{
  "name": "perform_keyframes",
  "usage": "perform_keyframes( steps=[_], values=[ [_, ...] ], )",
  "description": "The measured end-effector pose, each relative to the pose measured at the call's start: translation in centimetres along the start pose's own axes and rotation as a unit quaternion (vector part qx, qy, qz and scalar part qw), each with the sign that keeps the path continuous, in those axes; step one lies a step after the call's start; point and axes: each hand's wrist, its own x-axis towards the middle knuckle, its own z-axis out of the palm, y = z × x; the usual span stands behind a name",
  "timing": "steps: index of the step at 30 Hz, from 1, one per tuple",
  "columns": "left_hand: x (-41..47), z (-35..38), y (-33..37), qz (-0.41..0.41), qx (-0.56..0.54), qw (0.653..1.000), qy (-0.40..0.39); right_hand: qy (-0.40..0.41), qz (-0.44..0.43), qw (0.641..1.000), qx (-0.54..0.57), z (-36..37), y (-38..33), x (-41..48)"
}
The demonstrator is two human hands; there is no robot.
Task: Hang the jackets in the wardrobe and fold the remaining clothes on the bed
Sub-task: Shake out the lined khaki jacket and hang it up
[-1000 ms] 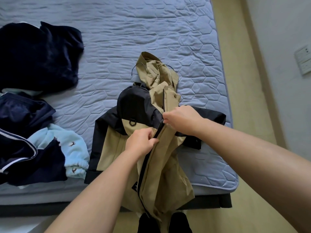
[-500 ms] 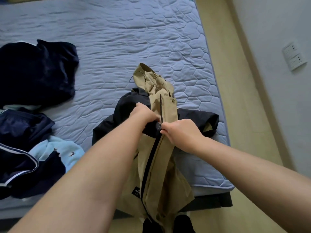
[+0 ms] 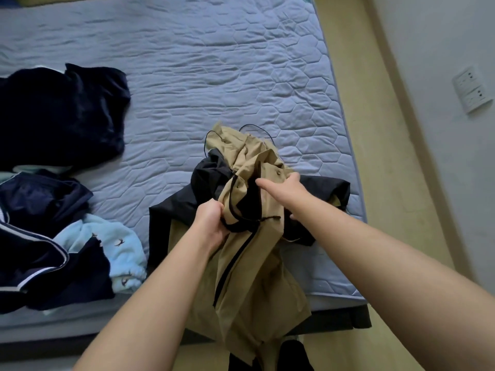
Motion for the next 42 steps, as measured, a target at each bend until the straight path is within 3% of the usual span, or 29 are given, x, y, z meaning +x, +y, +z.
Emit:
perform_keyframes(
  steps=[4,6,9,12,15,18,22,24,26,27,29,33,35,37,39,42],
  values=[
    [-0.1,-1.3,-0.3,-0.007,0.053,0.993,-0.109,0.017,0.040,0.998,-0.041,1.8,-1.0,0.3],
    [0.0,-2.2,0.1,-0.014,0.154,0.986,-0.063,0.036,0.033,0.999,0.006,2.6,-0.3,-0.1],
    [0.0,-4.0,1.2,0.022,0.302,0.952,0.037,-0.006,-0.002,0.990,0.142,3.4,0.7,-2.0],
    [-0.7,-5.2,3.0,0.071,0.332,0.940,0.028,-0.044,-0.037,0.980,0.190,3.7,1.5,-3.8],
    [-2.1,-5.7,4.6,0.181,0.353,0.917,0.046,-0.049,-0.068,0.971,0.224,3.4,1.8,-5.4],
    [-4.0,-4.1,5.9,0.284,0.443,0.846,0.083,-0.051,-0.106,0.971,0.210,3.2,2.3,-6.9],
    [-5.0,-0.6,6.9,0.356,0.594,0.701,0.171,-0.071,-0.149,0.970,0.180,3.5,3.4,-8.5],
    [-4.6,0.9,7.4,0.346,0.680,0.627,0.159,-0.074,-0.160,0.968,0.178,3.5,4.1,-8.7],
    [-4.1,1.6,7.8,0.270,0.748,0.591,0.137,-0.075,-0.159,0.968,0.180,3.5,4.9,-8.7],
    [-4.0,1.6,8.0,0.217,0.768,0.590,0.122,-0.074,-0.156,0.968,0.180,3.4,5.4,-8.5],
    [-4.2,0.7,8.1,0.140,0.764,0.622,0.100,-0.060,-0.141,0.970,0.187,3.2,6.4,-8.2],
    [-3.5,-3.2,6.0,0.210,0.665,0.687,0.203,-0.059,-0.099,0.969,0.217,2.7,8.1,-8.0],
    [-2.9,-4.7,5.0,0.234,0.572,0.747,0.245,-0.079,-0.079,0.974,0.198,2.6,8.4,-8.0],
    [-1.9,-5.5,4.4,0.161,0.445,0.843,0.255,-0.098,-0.034,0.983,0.153,2.1,8.8,-7.9],
    [-1.8,-6.2,3.7,0.083,0.303,0.924,0.219,-0.180,0.043,0.976,0.116,0.9,9.3,-7.2],
    [-2.0,-6.5,2.3,0.081,0.257,0.950,0.158,-0.349,0.151,0.923,0.057,-1.0,10.0,-5.9]
  ],
)
